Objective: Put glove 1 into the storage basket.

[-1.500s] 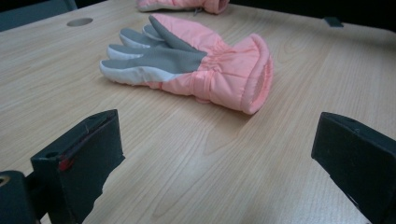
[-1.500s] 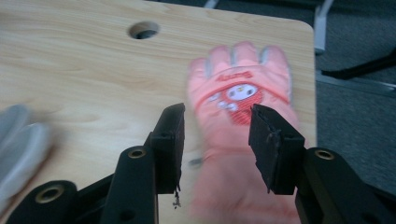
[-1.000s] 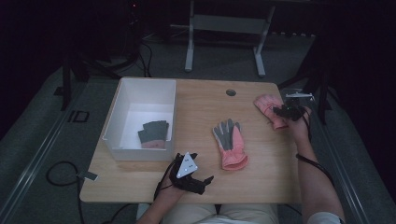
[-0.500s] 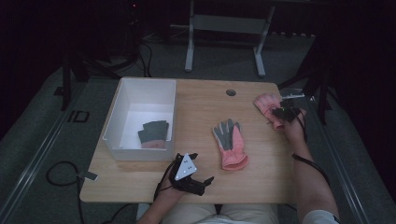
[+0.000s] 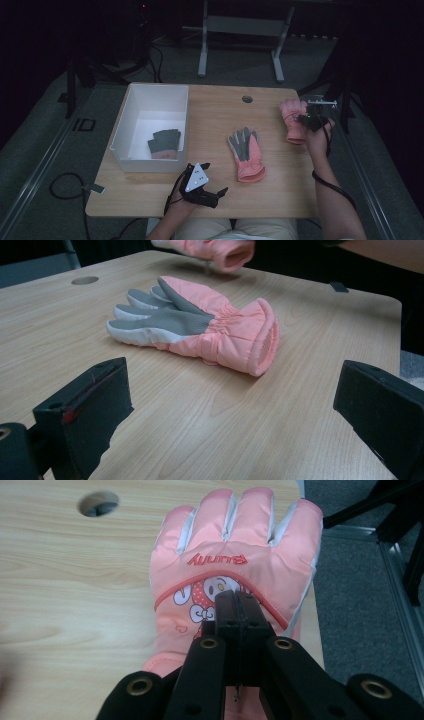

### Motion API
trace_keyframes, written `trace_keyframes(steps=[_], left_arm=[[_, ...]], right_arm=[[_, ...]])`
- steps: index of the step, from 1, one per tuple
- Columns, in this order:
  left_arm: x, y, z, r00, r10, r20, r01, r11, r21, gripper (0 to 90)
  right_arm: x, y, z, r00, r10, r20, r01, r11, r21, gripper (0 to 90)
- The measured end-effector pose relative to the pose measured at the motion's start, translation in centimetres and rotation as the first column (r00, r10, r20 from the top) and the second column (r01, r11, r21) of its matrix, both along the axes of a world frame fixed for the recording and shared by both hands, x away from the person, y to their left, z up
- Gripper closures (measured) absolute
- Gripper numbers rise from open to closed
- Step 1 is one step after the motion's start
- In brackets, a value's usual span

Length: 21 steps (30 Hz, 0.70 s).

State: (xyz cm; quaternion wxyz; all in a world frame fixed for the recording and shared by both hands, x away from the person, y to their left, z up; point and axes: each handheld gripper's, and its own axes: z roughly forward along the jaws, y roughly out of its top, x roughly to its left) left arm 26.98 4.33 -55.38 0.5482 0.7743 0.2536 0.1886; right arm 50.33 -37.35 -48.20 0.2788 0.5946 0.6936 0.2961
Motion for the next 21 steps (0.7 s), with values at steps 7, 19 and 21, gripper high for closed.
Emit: trace_keyframes(steps=[7, 19, 21], left_arm=[[0.1, -0.1, -0.1, 1.0, 0.004, 0.005, -0.004, 1.0, 0.008, 1.6], [0.0, -0.3, 0.0, 0.9999, -0.005, 0.014, 0.004, 0.9999, 0.014, 1.7], [0.1, -0.3, 0.0, 0.9999, -0.009, 0.015, 0.009, 0.9998, 0.021, 1.6]], right_arm=[[-5.5, 1.1, 2.4, 0.9995, -0.017, 0.026, 0.016, 0.9997, 0.018, 90.0], [-12.9, 2.7, 1.2, 0.9963, -0.078, 0.036, 0.074, 0.9921, 0.101, 90.0], [-13.3, 3.0, 0.6, 0.9962, -0.081, 0.032, 0.078, 0.9927, 0.092, 90.0]])
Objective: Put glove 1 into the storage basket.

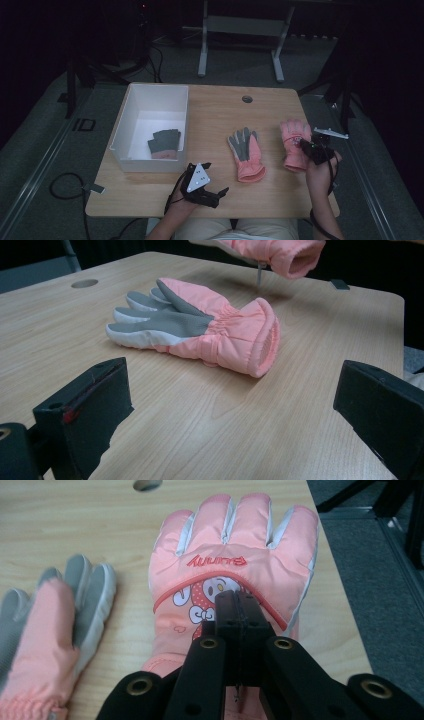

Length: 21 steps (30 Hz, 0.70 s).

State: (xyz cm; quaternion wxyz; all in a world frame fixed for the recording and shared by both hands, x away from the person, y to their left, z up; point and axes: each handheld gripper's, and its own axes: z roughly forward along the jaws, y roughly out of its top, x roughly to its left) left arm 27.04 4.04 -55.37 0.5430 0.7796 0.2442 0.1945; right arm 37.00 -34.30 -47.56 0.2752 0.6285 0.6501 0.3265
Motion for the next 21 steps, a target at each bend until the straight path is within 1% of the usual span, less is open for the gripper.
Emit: trace_keyframes(steps=[1, 3, 5, 7, 8, 9, 10, 12, 15, 17, 19, 20, 21], left_arm=[[0.0, 0.0, 0.0, 1.0, 0.0, 0.0, 0.0, 1.0, -0.003, 1.7], [0.0, 0.0, 0.0, 1.0, -0.001, 0.002, 0.001, 1.0, -0.008, 1.6], [0.0, 0.0, 0.0, 1.0, -0.004, 0.0, 0.004, 1.0, 0.001, 1.6], [0.0, -0.1, 0.0, 1.0, -0.008, -0.001, 0.008, 1.0, 0.001, 1.6], [0.0, -0.1, 0.0, 1.0, -0.009, 0.0, 0.009, 1.0, -0.001, 1.6], [0.0, -0.1, 0.0, 0.9999, -0.01, 0.004, 0.01, 0.9999, 0.001, 1.7], [0.0, -0.1, -0.1, 0.9999, -0.01, 0.003, 0.01, 0.9999, 0.004, 1.6], [0.0, -0.2, -0.1, 0.9999, -0.011, 0.001, 0.011, 0.9999, 0.01, 1.6], [0.0, -0.2, -0.1, 0.9999, -0.011, 0.0, 0.011, 0.9999, 0.007, 1.7], [0.0, -0.2, -0.1, 0.9999, -0.01, -0.003, 0.01, 0.9999, 0.013, 1.6], [0.0, -0.2, -0.1, 0.9999, -0.013, -0.003, 0.013, 0.9998, 0.013, 1.7], [0.0, -0.2, -0.1, 0.9999, -0.014, -0.002, 0.014, 0.9998, 0.013, 1.7], [0.0, -0.2, -0.1, 0.9999, -0.015, 0.0, 0.015, 0.9998, 0.014, 1.7]], right_arm=[[-0.1, 0.1, -0.3, 1.0, 0.001, -0.005, -0.001, 1.0, -0.003, 90.0], [-0.1, 0.2, -0.9, 0.9998, -0.003, -0.019, 0.003, 0.9999, 0.012, 90.0], [0.0, 0.4, -1.8, 0.9994, -0.003, -0.035, 0.003, 0.9999, 0.015, 90.0], [0.2, 0.6, -2.7, 0.9982, 0.001, -0.059, 0.0, 0.9999, 0.012, 90.0], [0.4, 0.7, -3.3, 0.9973, 0.0, -0.073, 0.0, 1.0, -0.001, 90.0], [0.6, 0.8, -3.8, 0.9964, 0.001, -0.085, -0.001, 1.0, 0.0, 90.0], [0.8, 0.8, -4.3, 0.9957, 0.001, -0.092, 0.0, 1.0, 0.002, 89.9], [0.9, 0.8, -4.7, 0.9953, 0.0, -0.097, 0.001, 1.0, 0.003, 89.8], [1.0, 0.8, -5.0, 0.9952, 0.007, -0.098, -0.007, 1.0, 0.003, 89.2], [1.0, 0.7, -5.0, 0.9946, 0.017, -0.102, -0.017, 0.9999, 0.001, 87.8], [1.0, 0.5, -4.6, 0.9944, 0.031, -0.101, -0.031, 0.9995, 0.003, 83.6], [1.0, 0.3, -4.3, 0.9935, 0.058, -0.099, -0.058, 0.9983, 0.003, 79.6], [1.1, 0.1, -3.9, 0.9927, 0.073, -0.096, -0.074, 0.9972, -0.01, 77.8]])
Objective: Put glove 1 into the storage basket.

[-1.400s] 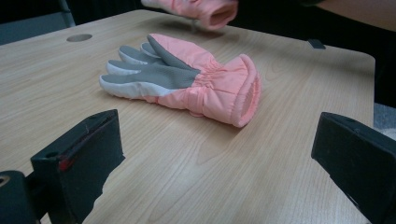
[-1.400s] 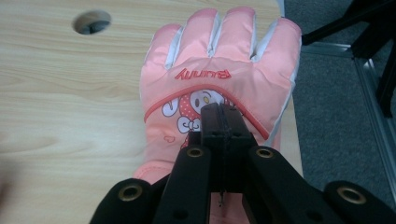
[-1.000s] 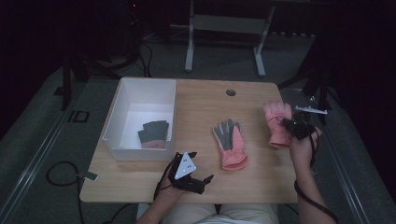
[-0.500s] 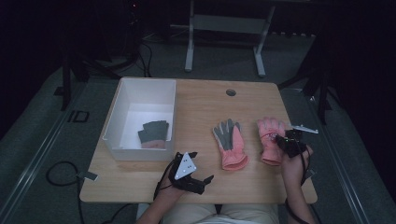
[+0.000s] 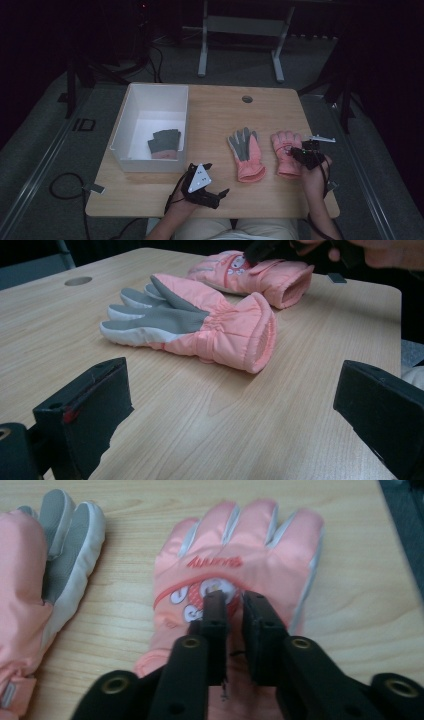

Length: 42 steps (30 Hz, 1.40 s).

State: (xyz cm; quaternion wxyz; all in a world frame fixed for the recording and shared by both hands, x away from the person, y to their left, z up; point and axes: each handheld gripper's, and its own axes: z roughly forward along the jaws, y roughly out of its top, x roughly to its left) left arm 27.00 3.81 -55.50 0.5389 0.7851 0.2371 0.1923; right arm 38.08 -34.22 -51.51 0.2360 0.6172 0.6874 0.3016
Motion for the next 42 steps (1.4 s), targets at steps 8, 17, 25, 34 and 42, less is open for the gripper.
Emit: trace_keyframes(steps=[8, 17, 25, 34, 42], left_arm=[[0.1, -0.3, -0.2, 0.9999, -0.01, -0.011, 0.01, 0.9999, 0.013, 1.7], [0.1, -0.4, -0.2, 0.9999, -0.008, -0.012, 0.008, 0.9999, 0.013, 1.7], [0.1, -0.3, -0.2, 1.0, -0.007, -0.004, 0.007, 0.9997, 0.022, 1.7], [0.1, -0.4, -0.2, 1.0, -0.007, 0.001, 0.007, 0.9997, 0.022, 1.6], [0.2, -0.4, -0.3, 1.0, -0.003, -0.004, 0.003, 0.9997, 0.025, 1.7]], right_arm=[[1.1, -1.8, 2.1, 0.9727, 0.228, -0.041, -0.231, 0.9693, -0.085, 63.5], [1.4, -0.9, 1.2, 0.9659, 0.248, -0.075, -0.255, 0.9594, -0.12, 58.0], [1.2, -0.3, -0.9, 0.9728, 0.219, -0.077, -0.228, 0.962, -0.15, 64.6], [1.6, -0.1, -1.5, 0.9806, 0.18, -0.079, -0.188, 0.9756, -0.113, 81.4], [1.5, -0.7, 0.2, 0.9858, 0.162, -0.042, -0.166, 0.9822, -0.088, 87.9]])
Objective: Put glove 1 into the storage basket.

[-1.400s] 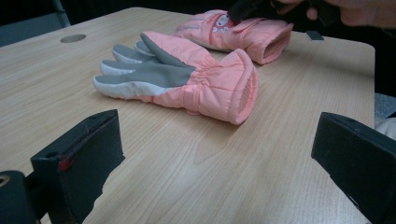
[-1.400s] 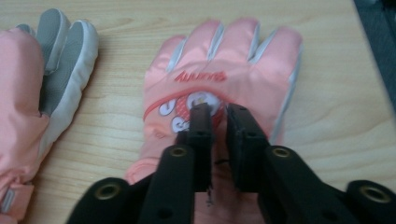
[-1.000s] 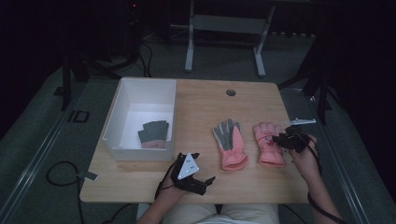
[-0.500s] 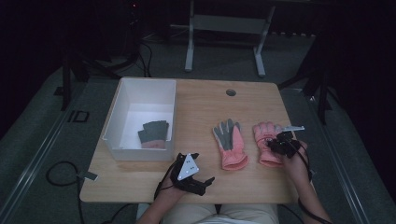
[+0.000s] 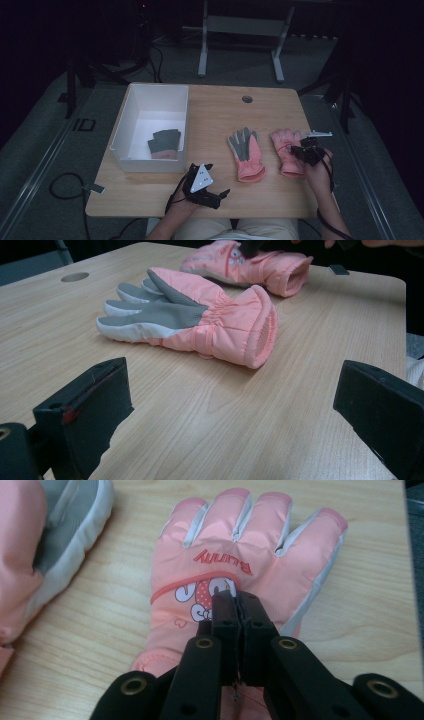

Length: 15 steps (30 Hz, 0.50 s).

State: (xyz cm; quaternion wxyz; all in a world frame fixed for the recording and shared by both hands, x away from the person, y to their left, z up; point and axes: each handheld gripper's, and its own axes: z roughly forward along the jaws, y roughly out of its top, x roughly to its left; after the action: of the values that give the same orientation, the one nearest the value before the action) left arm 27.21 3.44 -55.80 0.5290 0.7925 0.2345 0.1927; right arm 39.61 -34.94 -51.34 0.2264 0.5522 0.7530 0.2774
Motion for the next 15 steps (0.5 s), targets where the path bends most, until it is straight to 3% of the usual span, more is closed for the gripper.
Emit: trace_keyframes(steps=[11, 15], left_arm=[[0.0, 0.1, 0.1, 1.0, 0.001, 0.004, -0.001, 1.0, -0.004, 1.7], [0.0, 0.0, 0.1, 1.0, 0.002, 0.002, -0.002, 1.0, -0.002, 1.7]], right_arm=[[-0.9, 0.1, 4.0, 0.9962, 0.018, 0.086, -0.019, 0.9998, 0.006, 88.8], [-1.7, 1.0, 6.5, 0.9894, 0.05, 0.137, -0.052, 0.9985, 0.017, 88.8]])
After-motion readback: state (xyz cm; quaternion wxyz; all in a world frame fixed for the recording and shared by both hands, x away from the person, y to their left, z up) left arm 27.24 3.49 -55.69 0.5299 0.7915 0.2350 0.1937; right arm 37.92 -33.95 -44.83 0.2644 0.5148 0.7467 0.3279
